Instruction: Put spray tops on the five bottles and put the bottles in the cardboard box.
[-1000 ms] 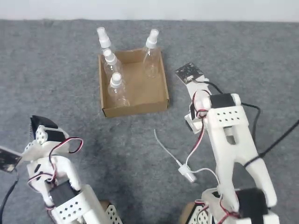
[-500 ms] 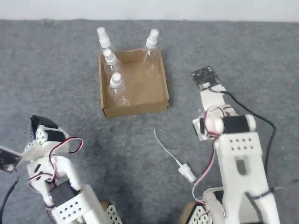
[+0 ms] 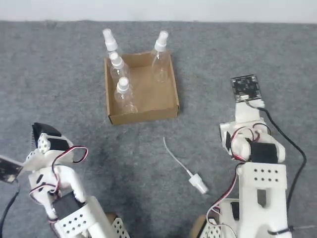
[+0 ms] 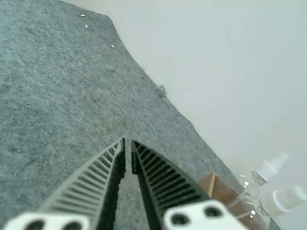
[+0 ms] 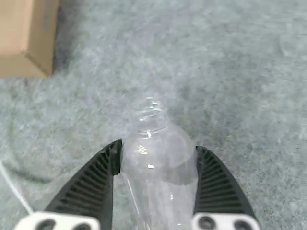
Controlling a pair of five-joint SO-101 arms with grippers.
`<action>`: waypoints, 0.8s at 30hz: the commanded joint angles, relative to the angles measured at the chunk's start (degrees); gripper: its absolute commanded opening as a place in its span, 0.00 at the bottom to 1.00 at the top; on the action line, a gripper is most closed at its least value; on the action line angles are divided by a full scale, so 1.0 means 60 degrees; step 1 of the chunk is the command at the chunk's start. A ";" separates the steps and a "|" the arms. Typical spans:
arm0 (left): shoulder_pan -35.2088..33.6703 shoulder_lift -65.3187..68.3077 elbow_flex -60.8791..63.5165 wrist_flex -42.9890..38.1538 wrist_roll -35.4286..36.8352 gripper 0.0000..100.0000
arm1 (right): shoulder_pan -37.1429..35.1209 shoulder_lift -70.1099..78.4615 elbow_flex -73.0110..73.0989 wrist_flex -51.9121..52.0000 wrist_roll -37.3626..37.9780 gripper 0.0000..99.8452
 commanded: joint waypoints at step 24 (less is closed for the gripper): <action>0.1832 -0.0205 -0.1985 0.3648 -0.7121 0.02 | 0.0740 -0.0769 0.1070 -0.1546 -0.0571 0.08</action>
